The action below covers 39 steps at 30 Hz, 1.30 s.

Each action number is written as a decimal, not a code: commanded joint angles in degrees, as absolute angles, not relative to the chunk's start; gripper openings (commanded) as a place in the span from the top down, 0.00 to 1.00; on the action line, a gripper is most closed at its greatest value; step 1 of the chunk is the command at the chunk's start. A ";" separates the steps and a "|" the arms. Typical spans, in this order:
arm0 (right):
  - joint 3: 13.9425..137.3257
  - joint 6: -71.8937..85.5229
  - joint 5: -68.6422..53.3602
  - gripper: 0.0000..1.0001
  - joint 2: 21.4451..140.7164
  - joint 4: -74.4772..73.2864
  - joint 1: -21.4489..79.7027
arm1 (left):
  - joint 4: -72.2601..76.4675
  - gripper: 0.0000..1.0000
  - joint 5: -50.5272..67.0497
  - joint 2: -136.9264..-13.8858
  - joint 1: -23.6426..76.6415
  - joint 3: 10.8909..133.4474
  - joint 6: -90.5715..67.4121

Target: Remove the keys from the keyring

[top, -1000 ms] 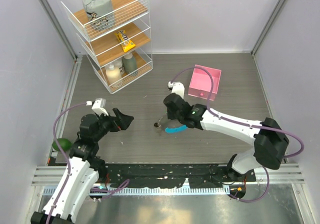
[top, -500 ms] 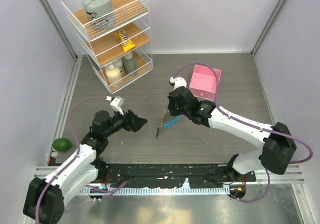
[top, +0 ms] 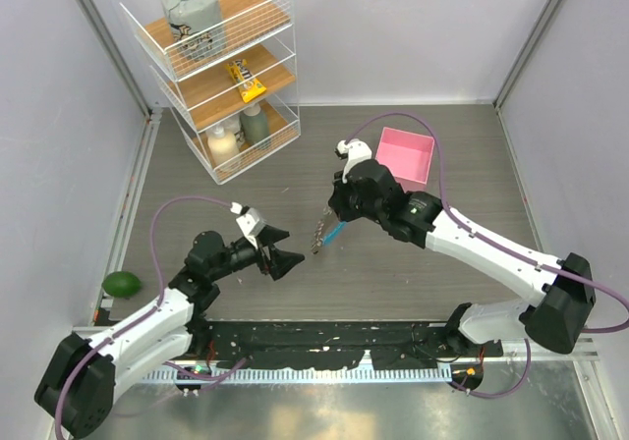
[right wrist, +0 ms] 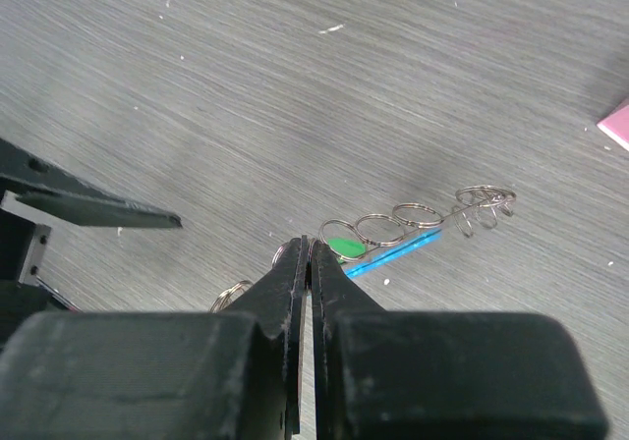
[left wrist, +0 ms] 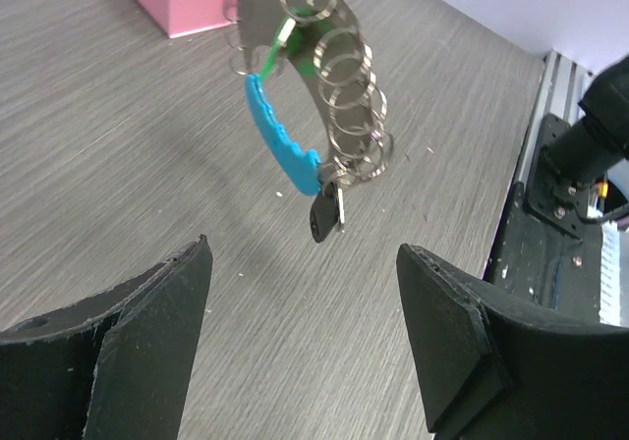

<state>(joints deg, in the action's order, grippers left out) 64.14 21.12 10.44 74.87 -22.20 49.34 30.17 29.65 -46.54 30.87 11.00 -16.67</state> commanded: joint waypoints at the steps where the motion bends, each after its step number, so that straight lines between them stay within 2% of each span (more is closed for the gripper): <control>1: 68.38 20.04 9.76 0.95 72.42 -21.79 48.96 | 33.57 0.18 30.59 -46.49 33.48 12.48 -8.63; 15: 71.19 20.30 7.21 0.95 71.46 -22.68 48.96 | 33.14 0.19 28.21 -52.72 37.26 16.61 -0.27; 19: 71.28 20.48 6.94 0.95 71.37 -22.59 48.87 | 33.49 0.14 27.95 -55.54 40.07 18.54 3.77; 30: 71.02 20.74 5.80 0.95 70.31 -22.32 48.87 | 33.49 0.21 18.47 -61.61 44.21 22.23 6.50; 32: 70.84 20.83 5.63 0.95 70.05 -22.32 48.87 | 33.40 0.27 18.11 -61.87 44.21 22.59 6.77; 39: 69.26 21.01 6.85 0.95 69.35 -22.32 48.87 | 31.57 0.75 18.46 -57.84 44.21 21.45 7.21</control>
